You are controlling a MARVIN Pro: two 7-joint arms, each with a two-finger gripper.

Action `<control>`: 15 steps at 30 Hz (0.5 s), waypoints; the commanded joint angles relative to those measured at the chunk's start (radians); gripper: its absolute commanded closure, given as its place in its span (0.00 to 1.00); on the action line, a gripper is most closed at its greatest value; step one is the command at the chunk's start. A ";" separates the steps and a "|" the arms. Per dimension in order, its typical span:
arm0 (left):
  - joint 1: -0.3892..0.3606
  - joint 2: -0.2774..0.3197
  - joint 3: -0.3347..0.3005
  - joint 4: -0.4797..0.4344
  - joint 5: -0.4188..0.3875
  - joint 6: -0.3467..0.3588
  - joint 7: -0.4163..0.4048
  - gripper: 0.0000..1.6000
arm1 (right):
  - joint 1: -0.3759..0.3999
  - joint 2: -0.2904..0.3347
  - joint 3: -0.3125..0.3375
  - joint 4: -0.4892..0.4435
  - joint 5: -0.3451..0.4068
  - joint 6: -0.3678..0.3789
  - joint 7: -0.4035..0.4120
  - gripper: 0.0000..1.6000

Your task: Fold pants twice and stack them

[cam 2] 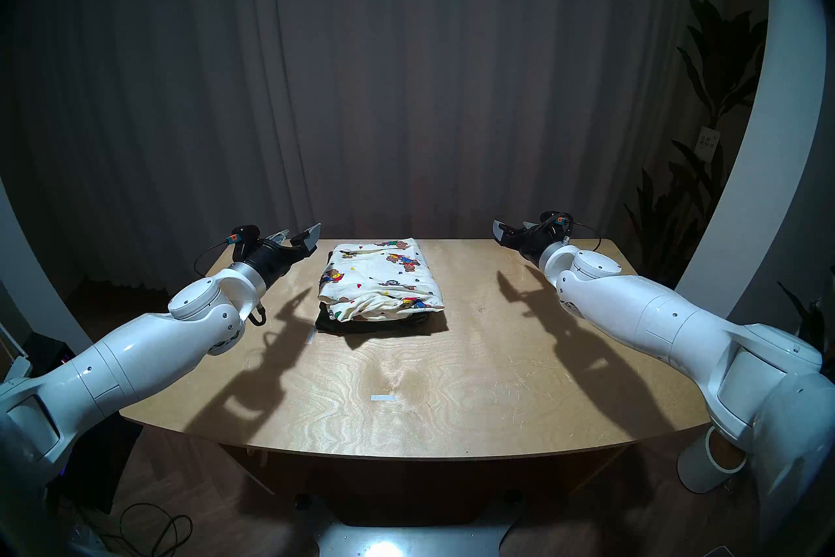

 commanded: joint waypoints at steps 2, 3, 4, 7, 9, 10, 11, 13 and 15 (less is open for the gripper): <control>-0.087 -0.038 0.001 0.028 0.039 0.069 0.050 0.00 | 0.072 -0.102 -0.005 0.103 -0.074 -0.068 -0.020 0.00; -0.090 -0.042 0.003 0.034 0.043 0.079 0.060 0.00 | 0.075 -0.112 -0.008 0.121 -0.084 -0.076 -0.024 0.00; -0.092 -0.045 0.004 0.039 0.046 0.086 0.067 0.00 | 0.078 -0.121 -0.010 0.134 -0.089 -0.081 -0.026 0.00; -0.102 -0.056 0.008 0.055 0.060 0.109 0.099 0.00 | 0.087 -0.152 -0.016 0.185 -0.113 -0.103 -0.037 0.00; -0.105 -0.064 0.008 0.064 0.066 0.121 0.121 0.00 | 0.093 -0.171 -0.020 0.220 -0.129 -0.121 -0.042 0.00; -0.106 -0.065 0.010 0.066 0.070 0.126 0.129 0.00 | 0.095 -0.177 -0.021 0.232 -0.134 -0.127 -0.043 0.00; -0.107 -0.072 0.011 0.071 0.076 0.126 0.144 0.00 | 0.096 -0.190 -0.020 0.255 -0.139 -0.140 -0.047 0.00; -0.105 -0.080 0.012 0.076 0.085 0.126 0.169 0.00 | 0.097 -0.205 -0.020 0.286 -0.146 -0.161 -0.051 0.00; -0.101 -0.091 0.014 0.076 0.104 0.115 0.212 0.00 | 0.099 -0.230 -0.013 0.337 -0.152 -0.198 -0.050 0.00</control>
